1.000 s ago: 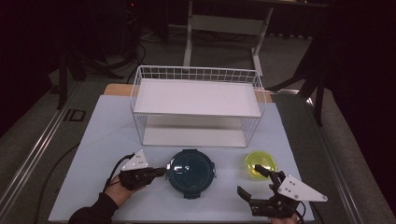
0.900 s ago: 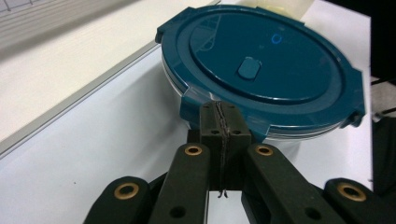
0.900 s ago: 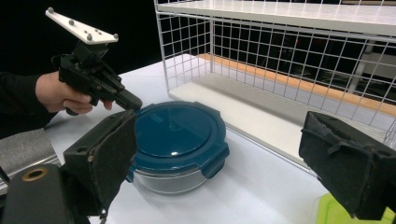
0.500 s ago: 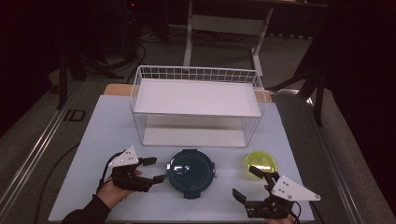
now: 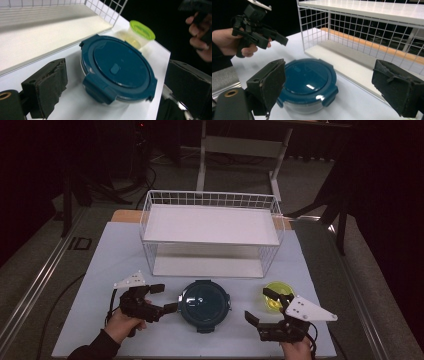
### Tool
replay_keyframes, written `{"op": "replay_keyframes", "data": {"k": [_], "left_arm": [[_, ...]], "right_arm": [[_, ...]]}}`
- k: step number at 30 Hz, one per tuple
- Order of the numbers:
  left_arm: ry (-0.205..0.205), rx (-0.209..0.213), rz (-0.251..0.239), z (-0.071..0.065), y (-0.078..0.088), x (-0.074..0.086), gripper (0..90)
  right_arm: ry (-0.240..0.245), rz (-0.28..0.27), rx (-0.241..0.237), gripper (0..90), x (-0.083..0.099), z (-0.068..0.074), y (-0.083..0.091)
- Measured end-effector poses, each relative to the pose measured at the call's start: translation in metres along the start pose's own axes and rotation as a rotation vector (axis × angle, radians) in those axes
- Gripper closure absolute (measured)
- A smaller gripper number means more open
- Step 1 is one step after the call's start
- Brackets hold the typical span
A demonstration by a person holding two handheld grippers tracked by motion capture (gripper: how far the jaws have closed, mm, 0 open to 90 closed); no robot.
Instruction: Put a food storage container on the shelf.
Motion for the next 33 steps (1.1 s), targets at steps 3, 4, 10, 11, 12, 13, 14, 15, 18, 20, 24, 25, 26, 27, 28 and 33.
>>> {"op": "replay_keyframes", "data": {"k": [3, 4, 10, 11, 12, 13, 14, 15, 18, 20, 24, 25, 26, 27, 28, 33], "left_arm": [[0.069, 0.032, 0.031, 0.004, -0.005, 0.0, 4.5], [0.069, 0.032, 0.031, 0.004, -0.005, 0.0, 4.5], [0.161, 0.027, 0.089, 0.013, -0.02, 0.01, 6.0], [0.173, 0.029, 0.101, 0.013, -0.022, 0.012, 6.4], [0.186, 0.029, 0.104, 0.014, -0.024, 0.013, 7.5], [0.208, 0.031, 0.108, 0.016, -0.025, 0.015, 9.3], [0.208, 0.031, 0.108, 0.016, -0.025, 0.015, 11.8], [0.225, 0.035, 0.112, 0.017, -0.026, 0.017, 13.3], [0.252, 0.039, 0.128, 0.019, -0.03, 0.021, 14.5], [0.26, 0.04, 0.131, 0.019, -0.031, 0.022, 17.1], [0.303, 0.054, 0.147, 0.02, -0.035, 0.027, 20.1], [0.332, 0.06, 0.154, 0.021, -0.035, 0.029, 21.7], [0.332, 0.06, 0.154, 0.021, -0.035, 0.029, 21.9], [0.343, 0.062, 0.158, 0.022, -0.036, 0.031, 21.9], [0.351, 0.069, 0.16, 0.022, -0.036, 0.031, 25.5], [0.427, 0.106, 0.173, 0.025, -0.04, 0.039, 34.6]], "right_arm": [[-0.032, 0.009, -0.017, 11.2, -0.003, -0.002, -0.007], [-0.043, 0.012, -0.027, 11.3, -0.003, -0.003, -0.01], [-0.062, 0.051, -0.034, 13.2, 0.003, -0.005, -0.025], [-0.059, 0.057, -0.032, 13.2, 0.004, -0.005, -0.028], [-0.059, 0.057, -0.02, 13.9, 0.005, -0.006, -0.03], [-0.053, 0.064, 0.003, 14.9, 0.007, -0.007, -0.032], [-0.046, 0.078, -0.007, 14.9, 0.008, -0.007, -0.034], [-0.038, 0.101, -0.011, 15.0, 0.009, -0.006, -0.036], [-0.069, 0.139, -0.011, 18.2, 0.013, -0.008, -0.041], [-0.087, 0.143, -0.028, 20.3, 0.015, -0.008, -0.041], [-0.138, 0.193, -0.043, 16.1, 0.021, -0.013, -0.048], [-0.154, 0.21, -0.013, 13.2, 0.023, -0.016, -0.05], [-0.154, 0.21, -0.013, 13.2, 0.023, -0.016, -0.05], [-0.171, 0.219, -0.023, 12.5, 0.024, -0.016, -0.051], [-0.173, 0.224, -0.007, 11.0, 0.024, -0.016, -0.052], [-0.2, 0.257, 0.0, 10.2, 0.028, -0.015, -0.058]]}}
Point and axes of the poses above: each handheld gripper's, and its own axes: y roughly backward along the jaws, x roughly out of its underside, z roughly to its left, the point moved 5 cm from there along -y, roughly forward along the jaws, and after that the axes turned 14 degrees about -y, right-handed, at the moved point
